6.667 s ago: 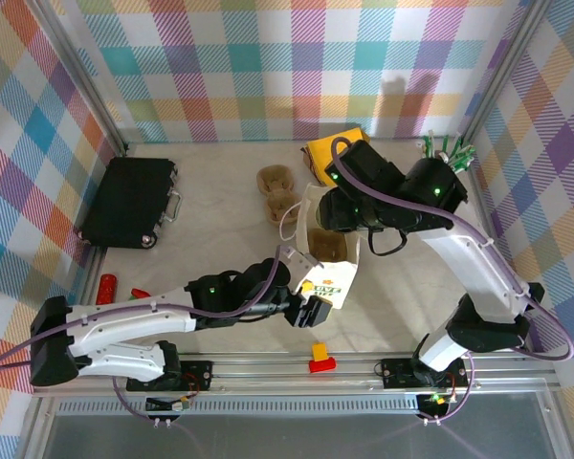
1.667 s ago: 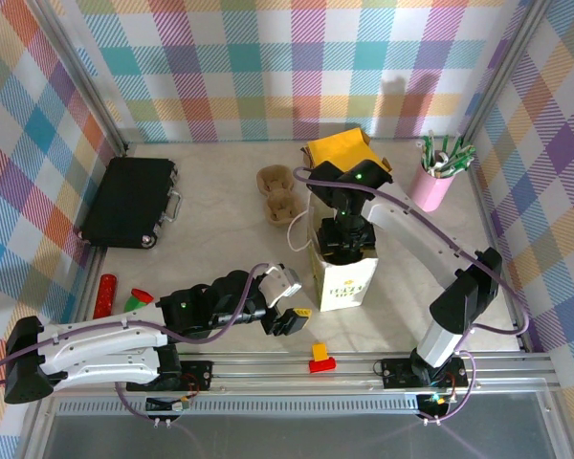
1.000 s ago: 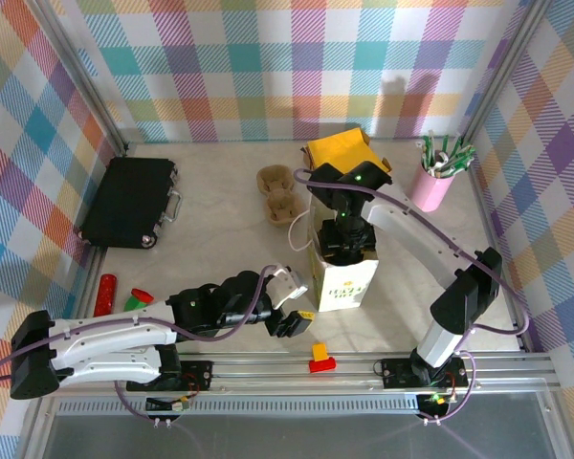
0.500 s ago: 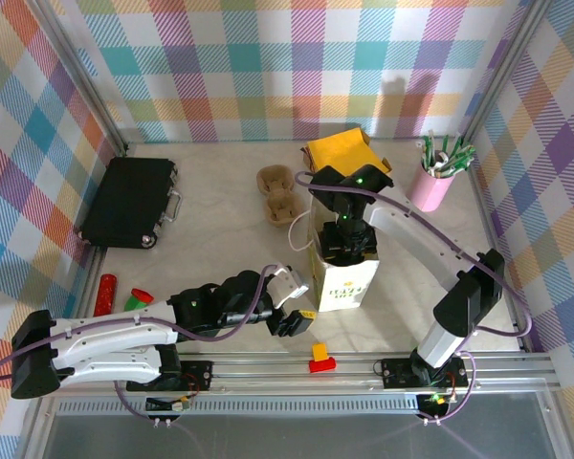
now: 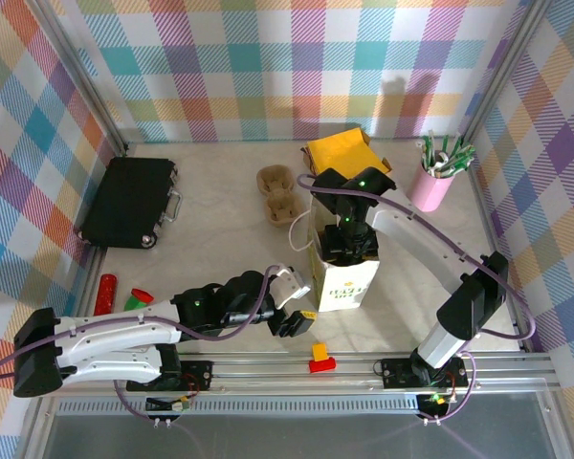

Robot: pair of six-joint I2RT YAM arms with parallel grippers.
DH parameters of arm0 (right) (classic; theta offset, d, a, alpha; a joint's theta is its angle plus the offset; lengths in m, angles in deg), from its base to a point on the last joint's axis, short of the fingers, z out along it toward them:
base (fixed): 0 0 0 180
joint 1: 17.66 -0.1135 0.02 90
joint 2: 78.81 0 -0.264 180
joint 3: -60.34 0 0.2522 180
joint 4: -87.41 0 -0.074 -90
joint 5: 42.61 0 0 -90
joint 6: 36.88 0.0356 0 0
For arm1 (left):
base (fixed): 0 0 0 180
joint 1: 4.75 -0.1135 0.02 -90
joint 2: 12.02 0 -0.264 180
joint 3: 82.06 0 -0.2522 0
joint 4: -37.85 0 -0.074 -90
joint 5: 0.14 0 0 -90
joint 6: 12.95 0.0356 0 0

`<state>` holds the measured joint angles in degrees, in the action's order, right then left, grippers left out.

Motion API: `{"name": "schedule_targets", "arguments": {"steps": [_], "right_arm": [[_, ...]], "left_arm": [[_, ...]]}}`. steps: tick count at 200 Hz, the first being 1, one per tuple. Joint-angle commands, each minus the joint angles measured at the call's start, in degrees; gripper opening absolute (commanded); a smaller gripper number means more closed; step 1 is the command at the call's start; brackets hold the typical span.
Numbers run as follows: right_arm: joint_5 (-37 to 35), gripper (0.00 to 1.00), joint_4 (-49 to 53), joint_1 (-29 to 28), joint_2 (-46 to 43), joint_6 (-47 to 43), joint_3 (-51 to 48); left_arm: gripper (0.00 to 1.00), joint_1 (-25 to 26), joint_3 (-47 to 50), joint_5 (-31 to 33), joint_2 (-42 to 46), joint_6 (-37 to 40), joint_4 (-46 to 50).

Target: Pack the takeout coffee

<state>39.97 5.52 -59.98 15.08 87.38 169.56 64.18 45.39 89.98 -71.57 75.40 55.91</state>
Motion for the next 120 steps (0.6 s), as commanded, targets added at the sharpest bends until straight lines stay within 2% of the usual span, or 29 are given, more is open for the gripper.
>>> {"name": "schedule_targets", "arguments": {"steps": [1, 120], "right_arm": [[1.2, 0.51, 2.5, 0.3, -1.7, 1.1, 0.9], [2.9, 0.5, 2.8, 0.1, -0.1, -0.3, 3.2]], "left_arm": [[0.75, 0.3, -0.8, 0.2, -0.4, 0.3, -2.1], [0.75, 0.3, -0.6, -0.1, -1.1, 0.0, -2.9]]}}
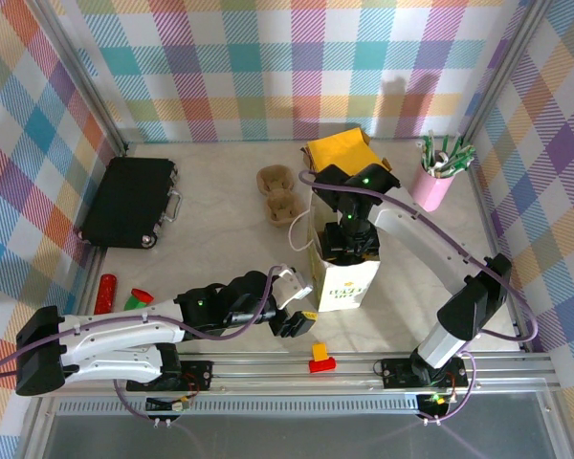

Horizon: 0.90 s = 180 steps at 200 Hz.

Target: Pack the takeout coffee

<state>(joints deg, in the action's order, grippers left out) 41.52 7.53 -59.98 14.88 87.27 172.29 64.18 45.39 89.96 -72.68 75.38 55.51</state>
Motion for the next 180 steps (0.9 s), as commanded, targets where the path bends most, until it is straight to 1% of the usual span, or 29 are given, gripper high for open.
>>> {"name": "schedule_targets", "arguments": {"steps": [1, 180], "right_arm": [[1.3, 0.51, 0.7, 0.1, 0.1, -0.2, 0.4], [0.3, 0.51, -2.2, 0.1, 1.0, -0.5, -2.4]], "left_arm": [[0.75, 0.3, -0.6, -0.1, -0.1, 0.1, -2.5], [0.75, 0.3, -0.7, 0.3, -0.4, 0.2, -2.6]]}}
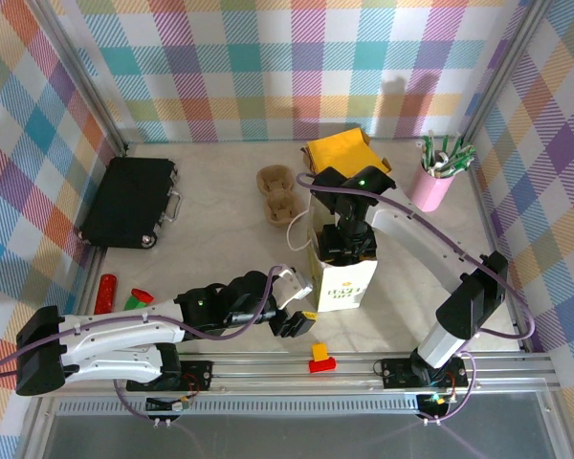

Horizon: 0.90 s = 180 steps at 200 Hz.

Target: Pack the takeout coffee

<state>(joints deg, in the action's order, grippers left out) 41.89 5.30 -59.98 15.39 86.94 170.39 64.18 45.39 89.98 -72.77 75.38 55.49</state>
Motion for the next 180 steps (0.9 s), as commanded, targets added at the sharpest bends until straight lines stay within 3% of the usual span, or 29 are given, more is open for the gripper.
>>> {"name": "schedule_targets", "arguments": {"steps": [1, 180], "right_arm": [[-0.1, 0.5, 0.0, 0.1, 0.5, -0.2, -0.5], [-1.2, 0.5, -0.4, 0.3, 1.3, 0.3, 2.5]], "left_arm": [[0.75, 0.3, -0.7, 0.3, -0.4, 0.2, -2.6], [0.74, 0.3, -1.0, -0.6, -1.7, 0.5, -3.0]]}}
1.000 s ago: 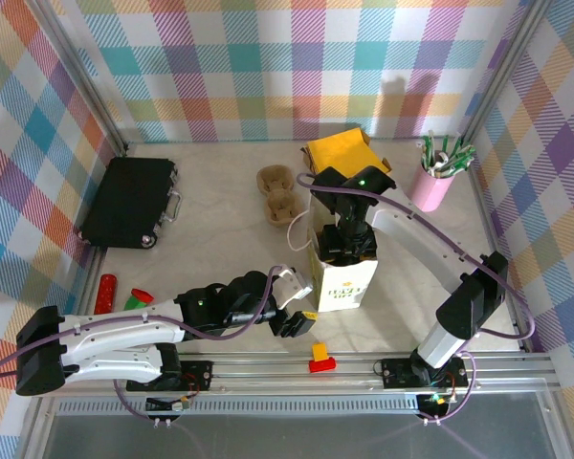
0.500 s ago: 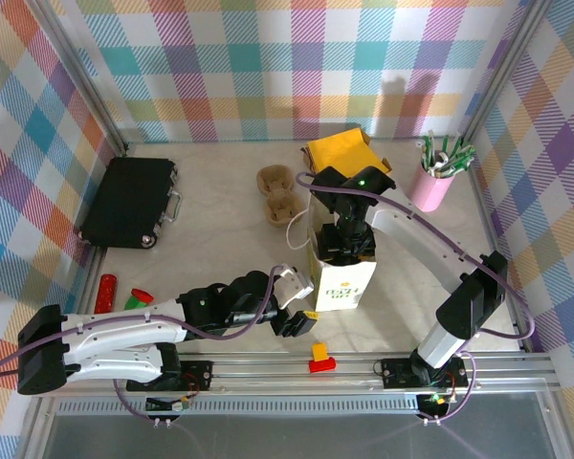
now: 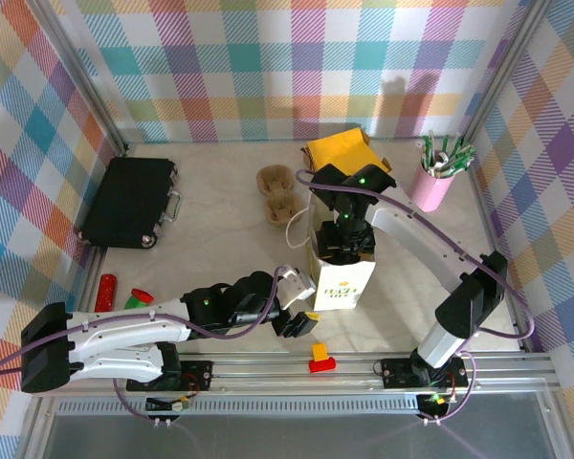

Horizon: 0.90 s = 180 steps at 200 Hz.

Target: Pack the takeout coffee

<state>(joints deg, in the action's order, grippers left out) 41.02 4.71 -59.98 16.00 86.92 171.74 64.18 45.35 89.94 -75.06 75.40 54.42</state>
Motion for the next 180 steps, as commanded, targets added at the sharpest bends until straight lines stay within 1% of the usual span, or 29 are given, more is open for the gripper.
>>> {"name": "schedule_targets", "arguments": {"steps": [1, 56, 180], "right_arm": [[-0.3, 0.5, 0.1, 0.3, 0.7, 0.3, 1.1], [0.1, 0.5, -0.9, 0.4, 1.1, 1.5, 1.1], [0.5, 0.49, -0.6, 0.4, 2.2, 3.3, 1.9]], "left_arm": [[0.74, 0.3, -0.9, -0.6, 0.6, 0.4, -2.0], [0.74, 0.3, -0.4, -1.8, -0.1, 0.3, -3.7], [0.74, 0.3, -3.3, -4.9, -8.3, 1.2, -9.5]]}}
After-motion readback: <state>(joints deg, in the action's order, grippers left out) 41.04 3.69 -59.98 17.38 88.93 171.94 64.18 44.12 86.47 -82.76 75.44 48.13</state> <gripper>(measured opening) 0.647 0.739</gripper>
